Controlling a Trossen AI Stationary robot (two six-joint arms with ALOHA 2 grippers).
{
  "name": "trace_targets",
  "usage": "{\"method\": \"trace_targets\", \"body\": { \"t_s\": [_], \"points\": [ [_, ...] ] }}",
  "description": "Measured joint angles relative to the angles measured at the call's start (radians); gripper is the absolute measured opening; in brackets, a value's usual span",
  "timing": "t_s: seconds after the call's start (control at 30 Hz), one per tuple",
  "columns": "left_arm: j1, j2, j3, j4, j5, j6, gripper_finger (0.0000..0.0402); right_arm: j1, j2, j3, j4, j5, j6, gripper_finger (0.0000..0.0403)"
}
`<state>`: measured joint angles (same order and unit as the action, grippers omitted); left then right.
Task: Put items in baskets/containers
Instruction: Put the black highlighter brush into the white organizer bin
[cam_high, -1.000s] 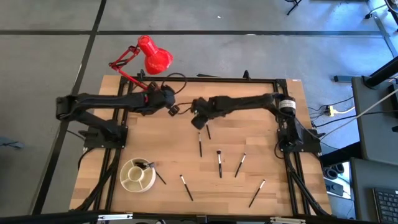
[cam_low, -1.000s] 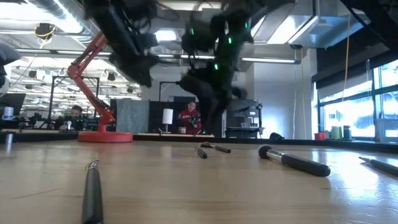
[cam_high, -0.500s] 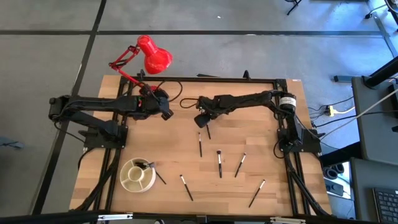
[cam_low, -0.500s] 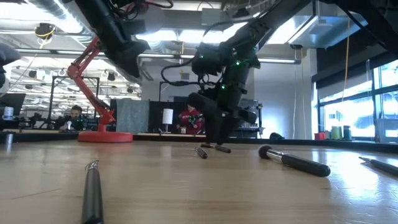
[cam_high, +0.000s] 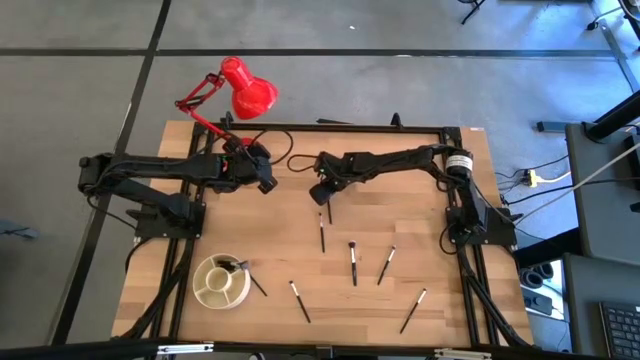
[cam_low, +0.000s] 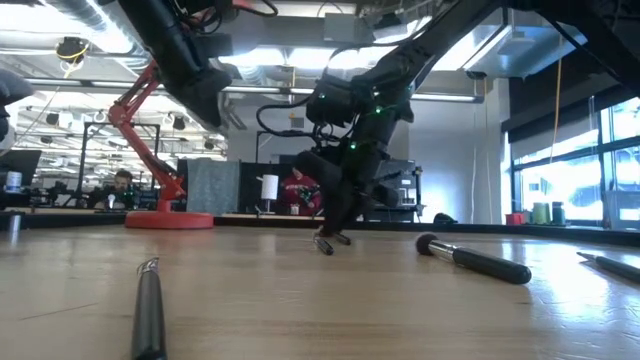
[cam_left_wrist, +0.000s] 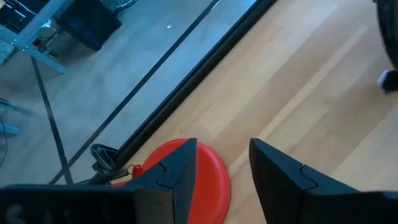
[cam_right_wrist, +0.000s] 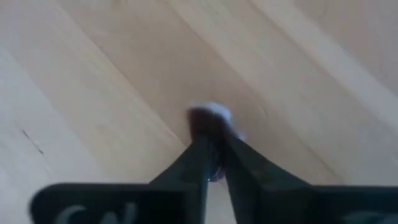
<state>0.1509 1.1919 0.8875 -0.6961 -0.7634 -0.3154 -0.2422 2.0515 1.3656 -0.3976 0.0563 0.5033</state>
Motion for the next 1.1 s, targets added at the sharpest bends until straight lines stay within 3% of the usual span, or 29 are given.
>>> {"method": "trace_targets", "body": {
  "t_s": [0.1, 0.3, 0.53, 0.9, 1.1],
  "points": [
    [0.0, 0.0, 0.0, -0.03, -0.008, 0.004, 0.0143, 0.011, -0.005, -0.002, 0.039, 0.004, -0.034, 0.001],
    [0.0, -0.009, 0.0, -0.192, -0.098, -0.078, 0.0143, 0.071, -0.031, -0.006, 0.183, -0.016, -0.105, 0.0011],
    [-0.001, -0.068, 0.0, -0.403, -0.251, -0.258, 0.0143, 0.17, -0.045, -0.004, 0.503, -0.015, -0.231, 0.0006],
    [-0.087, -0.12, 0.0, -0.645, -0.289, -0.504, 0.0143, 0.284, -0.028, -0.003, 1.126, 0.083, -0.43, 0.0011],
    [-0.134, -0.15, 0.0, -0.739, -0.291, -0.625, 0.0143, 0.284, 0.074, -0.001, 1.458, 0.084, -0.405, 0.0011]
  ]
}}
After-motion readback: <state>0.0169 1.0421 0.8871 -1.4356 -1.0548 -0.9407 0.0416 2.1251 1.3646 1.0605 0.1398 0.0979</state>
